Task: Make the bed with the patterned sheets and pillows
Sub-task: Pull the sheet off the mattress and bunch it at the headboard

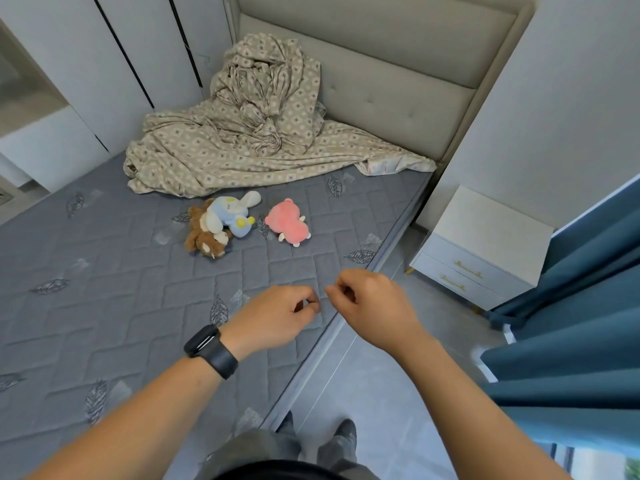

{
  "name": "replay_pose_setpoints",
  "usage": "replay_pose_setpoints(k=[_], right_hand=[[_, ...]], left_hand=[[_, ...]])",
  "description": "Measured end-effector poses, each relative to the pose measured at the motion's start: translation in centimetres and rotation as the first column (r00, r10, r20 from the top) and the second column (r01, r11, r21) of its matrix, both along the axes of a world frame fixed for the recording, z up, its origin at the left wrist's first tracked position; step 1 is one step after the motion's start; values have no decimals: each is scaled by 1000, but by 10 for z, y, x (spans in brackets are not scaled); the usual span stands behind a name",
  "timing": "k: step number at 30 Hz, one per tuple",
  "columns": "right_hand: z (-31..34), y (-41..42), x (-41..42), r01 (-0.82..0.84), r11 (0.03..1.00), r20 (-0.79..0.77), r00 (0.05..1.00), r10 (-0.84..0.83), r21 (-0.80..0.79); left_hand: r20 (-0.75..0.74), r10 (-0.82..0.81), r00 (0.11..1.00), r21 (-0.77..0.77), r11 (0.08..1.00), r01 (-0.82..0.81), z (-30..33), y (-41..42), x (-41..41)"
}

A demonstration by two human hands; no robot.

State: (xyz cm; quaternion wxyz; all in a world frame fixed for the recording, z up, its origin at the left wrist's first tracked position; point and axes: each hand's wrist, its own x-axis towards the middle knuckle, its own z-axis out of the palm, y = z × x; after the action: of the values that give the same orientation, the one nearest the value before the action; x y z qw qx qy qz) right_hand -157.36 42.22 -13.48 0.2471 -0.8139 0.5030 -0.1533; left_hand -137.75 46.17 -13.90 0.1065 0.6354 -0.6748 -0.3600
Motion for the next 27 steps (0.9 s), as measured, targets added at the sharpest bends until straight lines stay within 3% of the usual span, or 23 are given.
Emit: replay_pose_setpoints(k=[8,13,21,27], right_hand=[[4,-25,40,-33,999,-17,999,33,11],[6,-55,53,-65,998,-41,997,64,-15],[-11,-156,27,-262,965,-100,960,260,-7],[-13,-237,-7,-418,906,-135,896,422,59]], left_hand=[[-60,-8,998,3,1000,8,-7,-19,25],[-3,39,999,-24,999,-39,-12,-54,45],[7,247,969,-24,969,-246,-32,-117,9],[-29,487,873,-4,873,-488,-25,-161,-44]])
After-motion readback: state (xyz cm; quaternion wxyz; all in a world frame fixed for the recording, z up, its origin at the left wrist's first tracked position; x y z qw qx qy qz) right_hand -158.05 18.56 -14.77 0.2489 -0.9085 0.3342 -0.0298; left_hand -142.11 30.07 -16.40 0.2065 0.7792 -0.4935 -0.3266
